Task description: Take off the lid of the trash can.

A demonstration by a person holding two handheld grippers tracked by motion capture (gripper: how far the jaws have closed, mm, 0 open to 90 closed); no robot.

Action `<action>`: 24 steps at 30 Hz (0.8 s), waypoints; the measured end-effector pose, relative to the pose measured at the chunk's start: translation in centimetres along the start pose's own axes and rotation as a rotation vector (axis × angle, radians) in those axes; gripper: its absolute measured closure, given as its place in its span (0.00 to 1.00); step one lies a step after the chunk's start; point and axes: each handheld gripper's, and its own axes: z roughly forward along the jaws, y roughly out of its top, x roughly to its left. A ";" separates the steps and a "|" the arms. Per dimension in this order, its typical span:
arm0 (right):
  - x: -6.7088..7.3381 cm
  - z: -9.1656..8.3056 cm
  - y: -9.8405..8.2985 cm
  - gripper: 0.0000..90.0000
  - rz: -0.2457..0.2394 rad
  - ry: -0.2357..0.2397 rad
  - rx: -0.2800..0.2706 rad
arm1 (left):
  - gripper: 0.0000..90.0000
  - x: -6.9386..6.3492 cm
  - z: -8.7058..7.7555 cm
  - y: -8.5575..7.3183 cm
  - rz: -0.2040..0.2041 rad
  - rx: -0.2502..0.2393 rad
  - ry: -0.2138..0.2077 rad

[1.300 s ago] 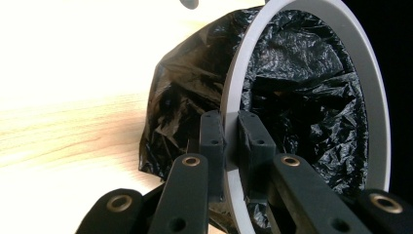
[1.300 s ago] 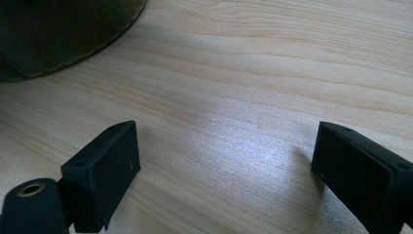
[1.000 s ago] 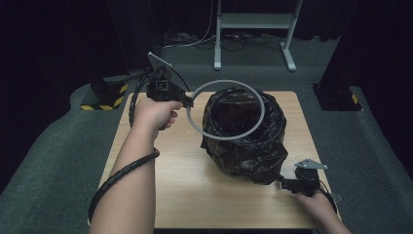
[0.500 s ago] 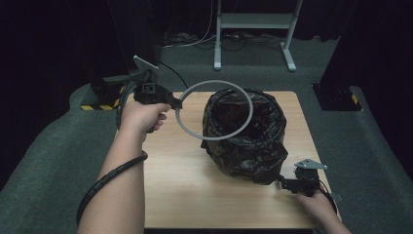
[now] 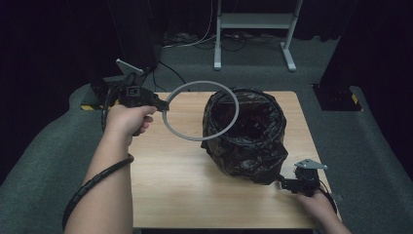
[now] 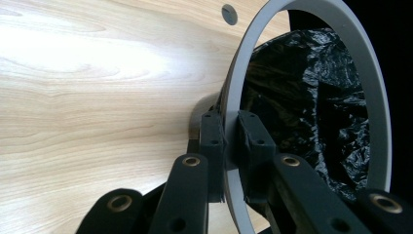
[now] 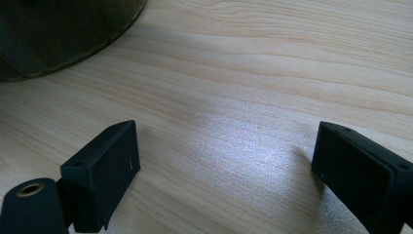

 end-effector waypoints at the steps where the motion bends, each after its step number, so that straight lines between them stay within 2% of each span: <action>1: 0.0 0.0 0.0 0.11 0.000 0.000 0.000 | 0.91 0.2 -0.1 0.0 0.000 -0.002 0.000; 13: 0.0 0.0 0.0 0.11 0.002 0.000 0.001 | 0.91 2.1 -1.9 -0.4 -0.023 -0.027 0.013; 24: 0.1 0.0 0.0 0.11 0.005 0.000 0.002 | 0.91 4.0 -2.7 -0.8 -0.047 -0.041 0.012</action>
